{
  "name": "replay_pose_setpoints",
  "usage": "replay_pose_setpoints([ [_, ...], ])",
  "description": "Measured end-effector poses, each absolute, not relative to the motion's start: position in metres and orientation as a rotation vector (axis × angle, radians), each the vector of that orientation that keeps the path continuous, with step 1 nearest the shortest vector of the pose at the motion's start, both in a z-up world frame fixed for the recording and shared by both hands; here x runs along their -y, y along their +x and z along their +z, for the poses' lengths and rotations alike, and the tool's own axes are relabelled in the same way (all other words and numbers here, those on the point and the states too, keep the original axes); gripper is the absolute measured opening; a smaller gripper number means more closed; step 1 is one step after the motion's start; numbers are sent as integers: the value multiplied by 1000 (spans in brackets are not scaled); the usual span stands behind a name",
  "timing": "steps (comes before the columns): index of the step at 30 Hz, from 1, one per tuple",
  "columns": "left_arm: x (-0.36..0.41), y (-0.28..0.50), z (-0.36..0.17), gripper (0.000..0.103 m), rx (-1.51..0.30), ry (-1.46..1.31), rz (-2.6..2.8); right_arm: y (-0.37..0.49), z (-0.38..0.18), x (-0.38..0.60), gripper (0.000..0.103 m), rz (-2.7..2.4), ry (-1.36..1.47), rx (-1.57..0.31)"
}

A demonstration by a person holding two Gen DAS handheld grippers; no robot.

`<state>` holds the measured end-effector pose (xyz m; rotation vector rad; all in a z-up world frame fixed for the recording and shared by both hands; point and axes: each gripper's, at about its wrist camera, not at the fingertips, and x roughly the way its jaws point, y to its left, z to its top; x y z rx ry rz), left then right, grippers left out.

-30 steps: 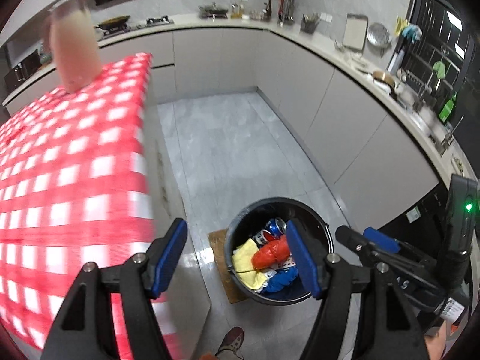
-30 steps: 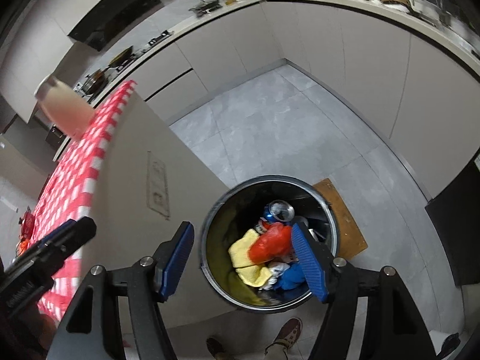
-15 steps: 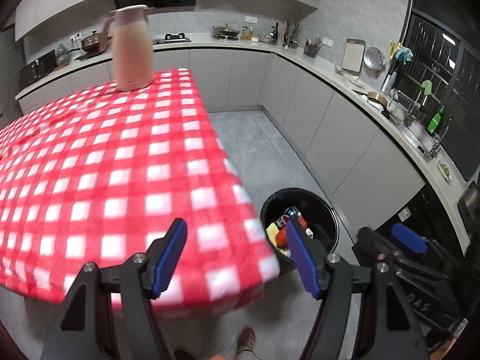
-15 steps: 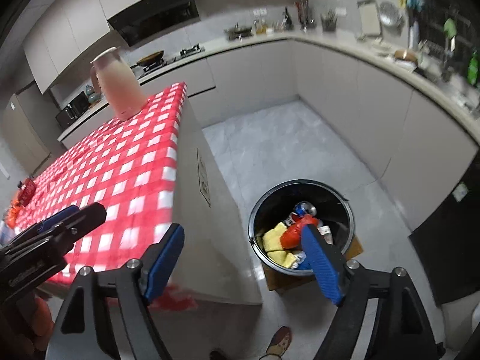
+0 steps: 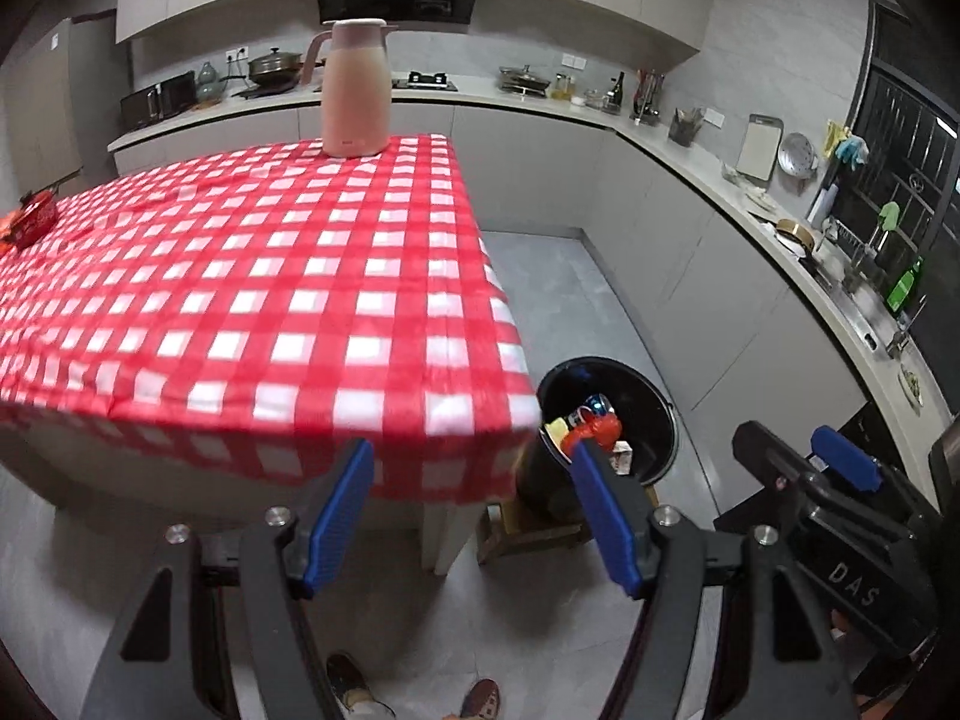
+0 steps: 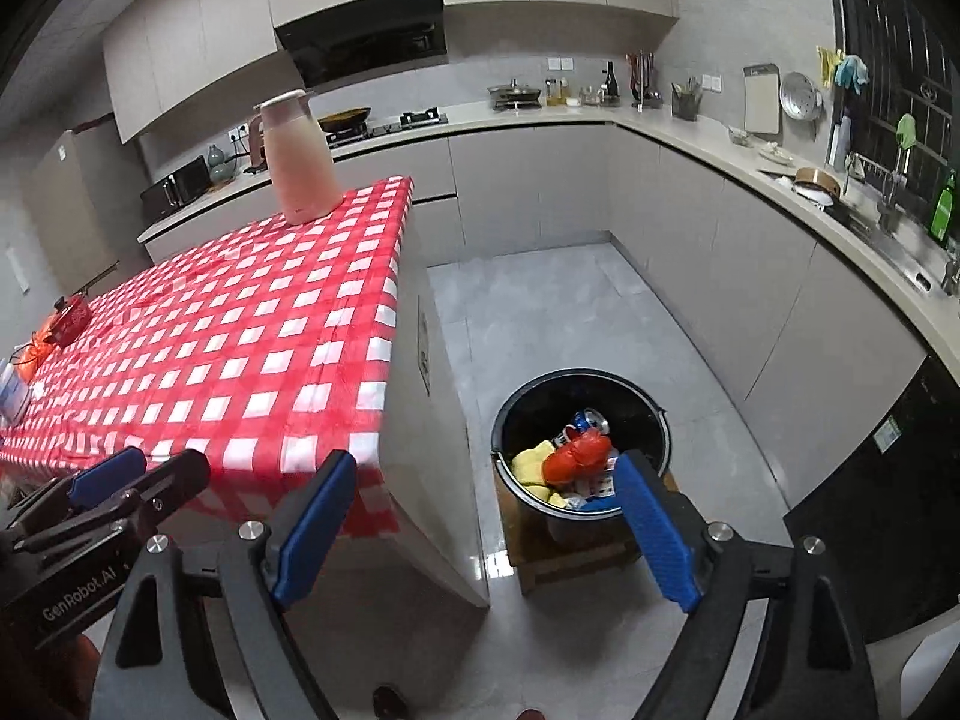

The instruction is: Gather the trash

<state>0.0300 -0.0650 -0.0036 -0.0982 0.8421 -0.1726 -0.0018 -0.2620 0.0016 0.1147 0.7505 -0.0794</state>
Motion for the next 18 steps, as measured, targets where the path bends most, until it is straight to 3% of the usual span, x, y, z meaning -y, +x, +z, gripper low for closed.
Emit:
replay_pose_setpoints([
  [18, 67, -5, -1, 70, -794, -100, -81, -24, 4, 276, 89, 16, 129, -726],
])
